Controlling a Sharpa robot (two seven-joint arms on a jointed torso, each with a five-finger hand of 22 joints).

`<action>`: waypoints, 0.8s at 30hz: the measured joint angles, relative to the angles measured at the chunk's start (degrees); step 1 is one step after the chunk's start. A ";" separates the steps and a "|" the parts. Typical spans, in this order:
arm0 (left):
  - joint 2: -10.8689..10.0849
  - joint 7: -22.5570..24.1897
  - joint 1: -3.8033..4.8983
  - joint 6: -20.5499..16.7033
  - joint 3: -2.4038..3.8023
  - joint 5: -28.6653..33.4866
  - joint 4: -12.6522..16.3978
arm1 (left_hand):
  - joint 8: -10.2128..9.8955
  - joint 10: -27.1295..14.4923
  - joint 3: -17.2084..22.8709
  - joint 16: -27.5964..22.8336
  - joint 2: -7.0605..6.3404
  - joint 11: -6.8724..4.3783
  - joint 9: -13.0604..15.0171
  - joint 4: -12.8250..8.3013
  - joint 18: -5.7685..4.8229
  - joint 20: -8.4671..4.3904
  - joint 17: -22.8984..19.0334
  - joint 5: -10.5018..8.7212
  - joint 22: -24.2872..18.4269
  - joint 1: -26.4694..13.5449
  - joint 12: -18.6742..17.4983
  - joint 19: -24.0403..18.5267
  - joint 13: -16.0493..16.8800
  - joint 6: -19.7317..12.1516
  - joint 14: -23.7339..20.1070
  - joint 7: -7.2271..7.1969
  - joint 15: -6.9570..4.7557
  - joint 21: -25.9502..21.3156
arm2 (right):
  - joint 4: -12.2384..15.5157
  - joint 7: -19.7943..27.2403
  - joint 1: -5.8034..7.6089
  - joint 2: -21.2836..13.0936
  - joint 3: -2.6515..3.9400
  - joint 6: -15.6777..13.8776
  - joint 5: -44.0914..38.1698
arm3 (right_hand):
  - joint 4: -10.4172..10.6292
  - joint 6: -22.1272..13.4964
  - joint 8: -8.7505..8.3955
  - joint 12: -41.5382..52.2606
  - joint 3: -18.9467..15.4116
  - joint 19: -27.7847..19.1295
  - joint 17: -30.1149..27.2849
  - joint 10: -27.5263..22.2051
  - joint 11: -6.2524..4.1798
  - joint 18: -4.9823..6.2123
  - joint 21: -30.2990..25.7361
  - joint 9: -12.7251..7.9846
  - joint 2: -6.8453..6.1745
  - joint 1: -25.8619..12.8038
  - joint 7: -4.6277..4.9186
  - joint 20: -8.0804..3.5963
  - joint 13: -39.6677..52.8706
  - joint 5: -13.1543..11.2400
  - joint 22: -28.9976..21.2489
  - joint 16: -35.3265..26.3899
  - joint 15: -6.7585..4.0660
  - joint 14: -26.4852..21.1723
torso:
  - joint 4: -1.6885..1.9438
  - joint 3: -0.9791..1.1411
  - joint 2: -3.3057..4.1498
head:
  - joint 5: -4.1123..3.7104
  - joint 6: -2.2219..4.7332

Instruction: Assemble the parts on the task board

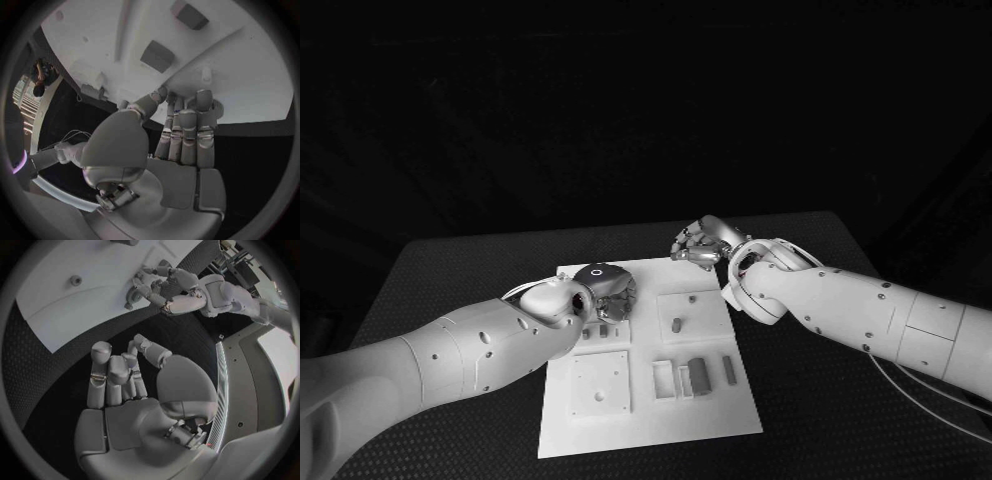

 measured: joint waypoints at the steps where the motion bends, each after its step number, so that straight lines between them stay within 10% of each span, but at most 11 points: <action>1: 0.02 0.00 0.00 0.05 0.00 0.00 -0.08 | 0.00 0.00 0.00 0.09 0.00 0.00 0.00 0.00 0.01 0.00 0.00 0.00 0.00 0.00 0.00 0.00 0.05 0.00 0.00 0.00 0.00 0.00 | 0.00 0.00 0.00 0.00 0.00 0.00 0.00 | 0.00 0.00 0.00 0.00 0.00 0.00 0.00 0.00 0.00 0.00 0.00 0.00 0.00 0.00 0.00 0.00 0.00 0.00 0.00 0.00 0.00 0.00 | 0.01 -0.01 -0.01 | -0.01 0.00; 24: 1.09 0.27 -0.25 0.18 0.34 0.01 -1.72 | 0.56 1.23 0.26 0.32 1.51 -0.38 -0.27 0.70 0.01 -0.14 -0.50 0.00 -0.01 -1.51 0.32 0.54 1.68 1.21 0.51 0.02 -0.29 0.44 | 0.05 0.00 0.12 0.08 0.00 0.00 -0.01 | 0.00 0.00 0.00 0.00 0.00 0.00 0.00 0.00 0.00 0.00 0.00 0.00 0.00 0.00 0.00 0.00 0.01 0.00 0.00 0.00 0.00 0.00 | -0.02 -0.01 0.07 | -0.13 -0.14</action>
